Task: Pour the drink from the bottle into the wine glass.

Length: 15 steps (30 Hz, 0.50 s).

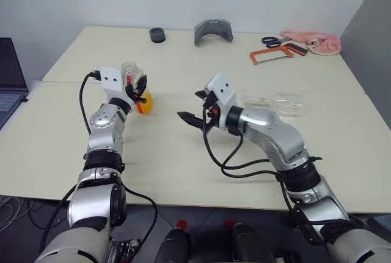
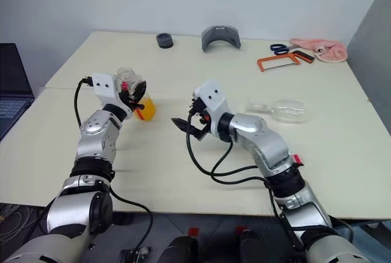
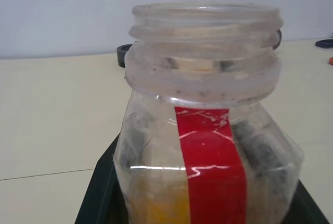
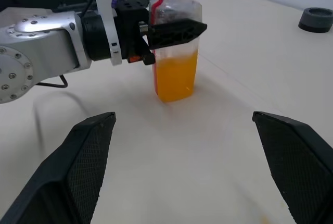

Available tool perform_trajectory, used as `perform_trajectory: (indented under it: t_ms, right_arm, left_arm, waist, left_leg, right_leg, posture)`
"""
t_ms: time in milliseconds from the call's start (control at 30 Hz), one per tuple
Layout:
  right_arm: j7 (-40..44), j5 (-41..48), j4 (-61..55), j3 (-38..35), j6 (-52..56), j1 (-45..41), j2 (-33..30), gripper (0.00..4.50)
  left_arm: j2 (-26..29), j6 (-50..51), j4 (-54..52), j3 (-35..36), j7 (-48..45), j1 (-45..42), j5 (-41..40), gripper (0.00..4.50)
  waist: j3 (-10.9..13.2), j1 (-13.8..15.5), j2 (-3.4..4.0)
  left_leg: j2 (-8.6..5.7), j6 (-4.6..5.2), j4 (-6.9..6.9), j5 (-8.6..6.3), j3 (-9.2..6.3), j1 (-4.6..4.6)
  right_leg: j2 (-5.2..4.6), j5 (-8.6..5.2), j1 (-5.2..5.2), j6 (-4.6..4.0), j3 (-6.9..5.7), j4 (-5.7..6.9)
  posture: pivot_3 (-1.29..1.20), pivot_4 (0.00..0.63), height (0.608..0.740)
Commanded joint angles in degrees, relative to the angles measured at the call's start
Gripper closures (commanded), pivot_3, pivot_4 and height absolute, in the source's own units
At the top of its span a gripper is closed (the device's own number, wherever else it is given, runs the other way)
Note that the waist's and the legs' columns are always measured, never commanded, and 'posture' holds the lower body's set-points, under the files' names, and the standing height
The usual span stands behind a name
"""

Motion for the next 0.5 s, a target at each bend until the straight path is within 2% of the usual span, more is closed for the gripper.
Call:
perform_trajectory:
  t_ms: [33, 300, 367, 500]
  right_arm:
    - [1.3, -1.2, -0.3, 0.0, -2.0, -1.4, 1.2, 0.0]
    - [2.5, -2.8, -0.1, -0.1, -2.0, -1.3, 3.0, 0.0]
    - [2.6, -3.0, -0.3, -0.2, -1.9, -1.2, 3.2, 0.0]
    - [2.8, -3.2, -0.9, -0.4, -1.5, -1.1, 3.3, 0.0]
  left_arm:
    - [0.5, -2.4, 0.6, 1.1, 1.5, -1.7, -0.4, 2.86]
    - [0.4, -3.7, 4.7, 0.7, 5.5, -2.2, 0.8, 2.86]
    - [0.0, -3.3, 5.0, 1.3, 5.6, -2.3, -0.3, 2.12]
    - [-0.7, -3.1, 3.7, 1.0, 3.7, -1.5, -0.8, 0.93]
  waist:
    - [0.0, -0.1, 0.0]
    - [0.0, -0.8, 0.0]
    - [0.0, -1.0, 0.01]
    - [0.0, -1.0, 0.0]
  left_leg:
    - [0.0, 0.0, 0.0, 0.0, 0.0, 0.01]
    - [-0.01, 0.0, 0.0, 0.0, 0.0, 0.05]
    - [0.0, 0.0, -0.01, 0.0, -0.01, 0.05]
    - [-0.01, 0.0, -0.01, 0.0, -0.03, 0.04]
  right_leg:
    - [0.01, 0.0, -0.01, 0.0, 0.0, 0.01]
    - [0.07, 0.0, -0.02, -0.01, -0.01, 0.08]
    - [0.07, 0.0, -0.02, -0.01, -0.01, 0.09]
    - [0.08, 0.0, -0.02, -0.01, -0.03, 0.08]
  posture:
    - [0.0, 0.15, 0.74]
    - [0.0, 0.15, 0.74]
    - [0.0, 0.15, 0.74]
    - [0.0, 0.15, 0.74]
